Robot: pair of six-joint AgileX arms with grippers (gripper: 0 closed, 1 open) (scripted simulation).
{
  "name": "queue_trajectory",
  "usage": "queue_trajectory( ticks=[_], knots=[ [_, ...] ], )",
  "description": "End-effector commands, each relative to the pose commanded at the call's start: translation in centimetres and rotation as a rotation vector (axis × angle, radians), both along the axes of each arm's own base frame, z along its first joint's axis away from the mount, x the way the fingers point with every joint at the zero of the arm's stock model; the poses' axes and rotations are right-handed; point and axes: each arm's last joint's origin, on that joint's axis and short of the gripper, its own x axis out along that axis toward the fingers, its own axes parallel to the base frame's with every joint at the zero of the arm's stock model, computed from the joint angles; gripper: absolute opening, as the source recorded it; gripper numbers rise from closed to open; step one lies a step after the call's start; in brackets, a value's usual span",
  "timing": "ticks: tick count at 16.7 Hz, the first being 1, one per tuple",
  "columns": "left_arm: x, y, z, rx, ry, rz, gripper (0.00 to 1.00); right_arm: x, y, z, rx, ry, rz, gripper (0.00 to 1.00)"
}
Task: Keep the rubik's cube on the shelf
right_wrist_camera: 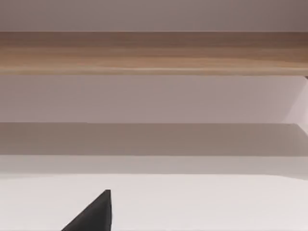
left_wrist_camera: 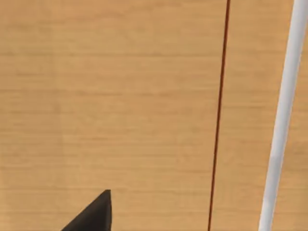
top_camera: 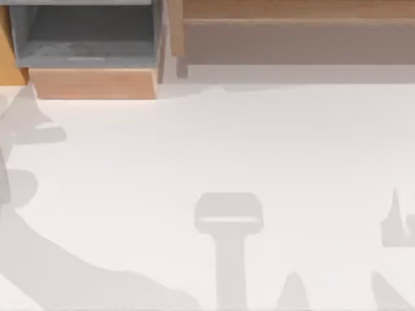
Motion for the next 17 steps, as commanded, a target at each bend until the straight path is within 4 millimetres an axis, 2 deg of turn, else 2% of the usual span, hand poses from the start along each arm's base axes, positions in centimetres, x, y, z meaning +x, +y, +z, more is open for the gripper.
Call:
queue_trajectory(
  ticks=[6,12,16,17],
  knots=[
    [0.1,-0.2,0.0,-0.001,0.003,-0.003,1.0,0.0,0.0,0.0,0.0,0.0,0.0,1.0],
    [2.3,0.0,0.0,0.001,0.0,0.0,1.0,0.0,0.0,0.0,0.0,0.0,0.0,1.0],
    [2.5,0.0,0.0,0.001,0.0,0.0,1.0,0.0,0.0,0.0,0.0,0.0,0.0,1.0],
    [2.5,0.0,0.0,0.001,0.0,0.0,0.92,0.0,0.0,0.0,0.0,0.0,0.0,1.0]
  ],
)
